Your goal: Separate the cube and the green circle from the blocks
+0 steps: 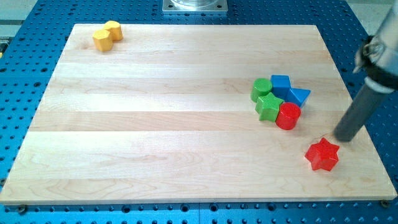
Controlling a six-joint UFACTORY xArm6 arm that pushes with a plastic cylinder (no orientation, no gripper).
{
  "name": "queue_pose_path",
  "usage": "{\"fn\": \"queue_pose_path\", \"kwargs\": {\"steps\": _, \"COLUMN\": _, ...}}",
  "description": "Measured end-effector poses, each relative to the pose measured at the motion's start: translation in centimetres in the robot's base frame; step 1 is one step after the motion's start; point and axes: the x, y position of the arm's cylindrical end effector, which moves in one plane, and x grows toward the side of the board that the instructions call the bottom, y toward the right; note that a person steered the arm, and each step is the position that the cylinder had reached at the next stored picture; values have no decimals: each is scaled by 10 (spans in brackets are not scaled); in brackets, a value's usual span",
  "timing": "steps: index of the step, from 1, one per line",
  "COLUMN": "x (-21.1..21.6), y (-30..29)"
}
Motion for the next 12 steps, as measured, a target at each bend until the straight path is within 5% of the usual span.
{"fn": "queue_pose_path", "kwargs": {"steps": 1, "x": -46, "y": 29}}
{"fn": "queue_pose_path", "kwargs": {"steps": 3, "x": -104, "y": -35}}
{"fn": "queue_pose_path", "kwargs": {"steps": 12, "x": -87, "y": -305}}
